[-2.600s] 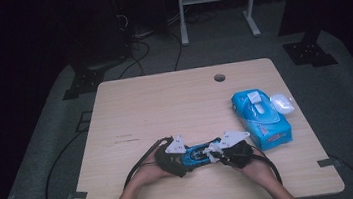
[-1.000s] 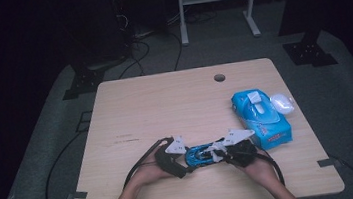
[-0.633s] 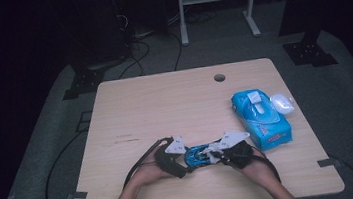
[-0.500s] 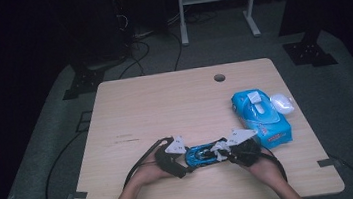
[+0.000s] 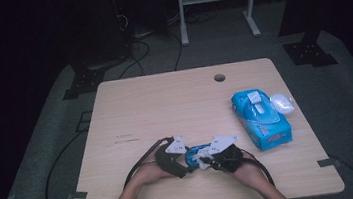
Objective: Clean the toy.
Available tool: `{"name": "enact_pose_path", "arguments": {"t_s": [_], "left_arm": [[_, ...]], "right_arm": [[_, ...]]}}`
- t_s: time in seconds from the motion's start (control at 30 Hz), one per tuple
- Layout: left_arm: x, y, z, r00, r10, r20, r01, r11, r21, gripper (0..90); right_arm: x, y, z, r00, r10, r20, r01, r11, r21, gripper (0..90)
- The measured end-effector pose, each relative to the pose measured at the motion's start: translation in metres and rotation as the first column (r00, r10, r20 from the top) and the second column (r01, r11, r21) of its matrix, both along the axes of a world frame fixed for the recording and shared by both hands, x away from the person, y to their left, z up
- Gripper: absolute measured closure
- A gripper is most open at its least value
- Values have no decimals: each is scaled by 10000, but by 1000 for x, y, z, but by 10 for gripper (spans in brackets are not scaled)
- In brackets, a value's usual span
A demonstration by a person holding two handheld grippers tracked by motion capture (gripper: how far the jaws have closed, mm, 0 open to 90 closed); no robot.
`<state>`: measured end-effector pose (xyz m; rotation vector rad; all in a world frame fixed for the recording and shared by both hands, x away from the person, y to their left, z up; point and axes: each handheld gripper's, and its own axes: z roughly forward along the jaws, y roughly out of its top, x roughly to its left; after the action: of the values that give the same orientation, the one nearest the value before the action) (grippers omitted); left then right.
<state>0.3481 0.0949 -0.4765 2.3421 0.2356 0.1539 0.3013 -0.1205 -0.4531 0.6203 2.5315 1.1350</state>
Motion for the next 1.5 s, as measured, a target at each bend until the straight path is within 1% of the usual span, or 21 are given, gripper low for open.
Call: {"name": "enact_pose_path", "arguments": {"t_s": [0.03,0.13,0.27,0.33,0.4,0.47,0.5,0.53,0.67,0.77,0.83,0.87,0.93,1.0,1.07,1.13,1.2,1.27,1.4,1.43,1.5], "left_arm": [[0,0,0,10000,7,-3,-7,10000,-13,252],[0,0,0,10000,29,18,-29,10000,18,252],[0,0,0,10000,20,25,-20,10000,41,253],[0,0,0,10000,8,31,-8,10000,28,253],[0,0,0,10000,-6,18,6,10000,6,253],[0,0,0,10000,-12,-9,12,10000,-34,254],[1,-1,0,10000,-38,5,38,10000,-4,254],[1,-1,0,10000,-44,11,44,10000,5,254],[0,-1,0,10000,-7,26,7,10000,26,255],[0,-1,0,10000,11,-12,-11,10000,-5,255],[0,0,0,10000,-9,-18,9,10000,-18,255],[0,0,0,10000,-20,-21,19,10000,-35,256],[0,1,0,10000,-49,-8,49,10000,-8,256],[1,3,0,9999,-122,-3,122,9999,-55,265],[0,4,0,9997,-223,82,224,9997,-77,316],[-1,2,1,9997,-185,149,186,9998,-92,349],[-1,0,1,9997,-137,194,138,9999,-63,336],[0,-2,0,9999,-38,95,39,9999,-105,310],[1,-3,0,9999,49,87,-48,9999,-104,273],[2,-4,-1,9999,139,-47,-140,9996,-225,265],[4,-5,-1,9996,255,-123,-259,9993,-269,232]], "right_arm": [[0,1,0,10000,-43,5,43,10000,-29,791],[3,10,-1,9998,158,-82,-159,9999,-47,792],[8,21,0,9987,501,-111,-506,9978,-435,791],[11,18,3,9979,636,-152,-644,9963,-564,792],[14,12,5,9987,490,-169,-499,9969,-603,791],[16,7,8,9984,379,-428,-403,9975,-576,791],[17,8,9,9984,423,-376,-449,9964,-717,791],[16,10,9,9985,417,-353,-446,9954,-847,791],[16,29,5,9957,841,-385,-875,9915,-966,793],[21,40,2,9920,1065,-671,-1126,9891,-950,793],[24,43,2,9902,1139,-811,-1209,9888,-872,792],[25,42,3,9889,1193,-888,-1272,9878,-899,792],[25,36,6,9912,1082,-762,-1165,9866,-1144,792],[27,24,9,9944,793,-699,-860,9914,-991,792],[28,13,11,9967,452,-674,-515,9942,-950,792],[27,9,11,9971,363,-669,-427,9944,-969,792],[26,10,10,9969,406,-670,-467,9947,-914,792],[26,14,9,9966,519,-643,-577,9941,-914,793],[25,19,7,9959,607,-669,-671,9930,-971,793],[25,20,7,9956,646,-684,-712,9926,-979,793],[24,26,6,9948,750,-688,-820,9909,-1065,793]]}}
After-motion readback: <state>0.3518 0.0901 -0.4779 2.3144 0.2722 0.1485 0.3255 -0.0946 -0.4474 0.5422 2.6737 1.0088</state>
